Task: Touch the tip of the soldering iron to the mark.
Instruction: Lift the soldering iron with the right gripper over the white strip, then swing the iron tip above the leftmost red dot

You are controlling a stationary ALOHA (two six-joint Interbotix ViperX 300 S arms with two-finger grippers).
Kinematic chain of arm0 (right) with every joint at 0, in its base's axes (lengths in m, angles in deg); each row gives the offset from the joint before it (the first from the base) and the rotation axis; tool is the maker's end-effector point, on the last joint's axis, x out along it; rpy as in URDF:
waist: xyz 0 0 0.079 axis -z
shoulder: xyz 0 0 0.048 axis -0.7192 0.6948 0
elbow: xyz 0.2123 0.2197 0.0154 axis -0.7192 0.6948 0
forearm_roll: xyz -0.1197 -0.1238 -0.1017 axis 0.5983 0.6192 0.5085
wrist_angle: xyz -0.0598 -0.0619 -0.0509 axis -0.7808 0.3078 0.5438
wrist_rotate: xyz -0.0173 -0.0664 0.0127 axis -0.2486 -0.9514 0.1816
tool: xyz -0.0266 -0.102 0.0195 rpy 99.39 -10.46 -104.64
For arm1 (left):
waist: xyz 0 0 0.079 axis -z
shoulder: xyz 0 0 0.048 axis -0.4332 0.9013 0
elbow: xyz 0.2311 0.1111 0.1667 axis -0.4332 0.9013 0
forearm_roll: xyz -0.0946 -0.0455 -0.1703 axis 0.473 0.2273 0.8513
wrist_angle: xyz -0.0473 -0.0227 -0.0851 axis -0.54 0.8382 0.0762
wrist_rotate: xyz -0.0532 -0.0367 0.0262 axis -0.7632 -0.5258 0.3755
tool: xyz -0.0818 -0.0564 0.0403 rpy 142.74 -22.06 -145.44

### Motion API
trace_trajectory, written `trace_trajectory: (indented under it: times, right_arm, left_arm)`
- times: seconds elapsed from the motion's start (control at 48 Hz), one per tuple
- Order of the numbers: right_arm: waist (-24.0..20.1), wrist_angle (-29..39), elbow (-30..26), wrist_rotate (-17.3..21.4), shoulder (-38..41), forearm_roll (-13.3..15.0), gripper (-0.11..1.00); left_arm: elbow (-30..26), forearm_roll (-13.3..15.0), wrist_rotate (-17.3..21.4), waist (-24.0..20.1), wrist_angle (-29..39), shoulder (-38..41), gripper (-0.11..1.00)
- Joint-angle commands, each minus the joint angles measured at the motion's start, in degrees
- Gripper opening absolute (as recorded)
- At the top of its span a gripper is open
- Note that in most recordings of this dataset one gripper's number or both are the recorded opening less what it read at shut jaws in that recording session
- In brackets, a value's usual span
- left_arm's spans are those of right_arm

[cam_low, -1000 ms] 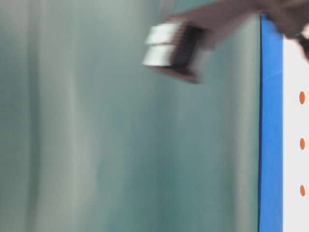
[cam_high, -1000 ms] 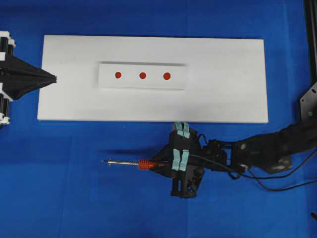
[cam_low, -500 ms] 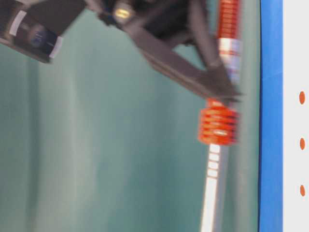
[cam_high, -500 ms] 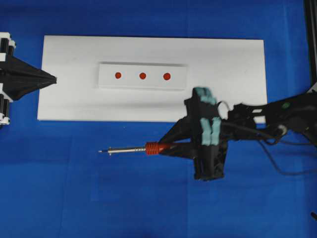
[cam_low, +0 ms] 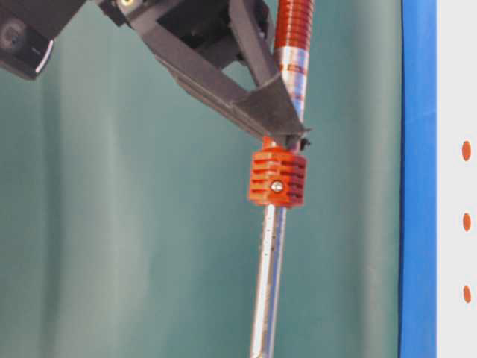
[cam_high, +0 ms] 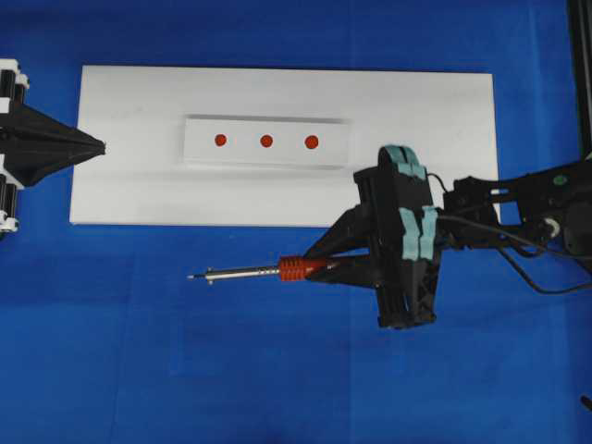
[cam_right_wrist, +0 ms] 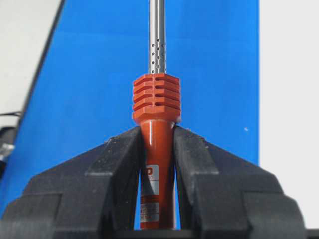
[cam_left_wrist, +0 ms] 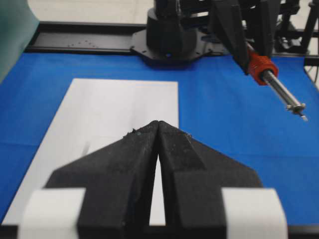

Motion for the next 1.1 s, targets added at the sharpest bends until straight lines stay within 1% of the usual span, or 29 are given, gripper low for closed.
trace_trajectory:
  times: [0.0, 0.104, 0.396, 0.583, 0.729, 0.896, 1.083]
  right_arm:
    - [1.85, 1.14, -0.70, -0.18, -1.41, 1.67, 0.06]
    - [4.57, 2.90, -0.97, -0.18, -1.32, 4.22, 0.06]
    - [13.80, 8.79, -2.64, -0.26, -1.32, 13.27, 0.06]
    - [19.16, 10.37, -3.96, -0.62, -0.97, 18.28, 0.06]
    - [21.97, 11.69, -5.36, -0.70, 0.09, 21.27, 0.06]
    - [23.64, 12.92, -7.47, -0.70, 1.67, 23.64, 0.06]
    - [24.26, 14.06, -8.70, -0.70, 2.72, 24.52, 0.06]
  left_arm:
    - [-0.53, 0.00, 0.00, -0.18, -0.53, 0.18, 0.00]
    - [-0.53, 0.00, 0.00, -0.09, -0.53, 0.26, 0.00]
    - [-0.53, 0.00, 0.00, -0.18, -0.53, 0.18, 0.00]
    - [-0.53, 0.00, 0.00, -0.18, -0.53, 0.26, 0.00]
    - [-0.53, 0.00, 0.00, -0.18, -0.53, 0.26, 0.00]
    - [-0.53, -0.09, 0.00, -0.18, -0.53, 0.18, 0.00]
    - [-0.53, 0.00, 0.00, -0.18, -0.53, 0.26, 0.00]
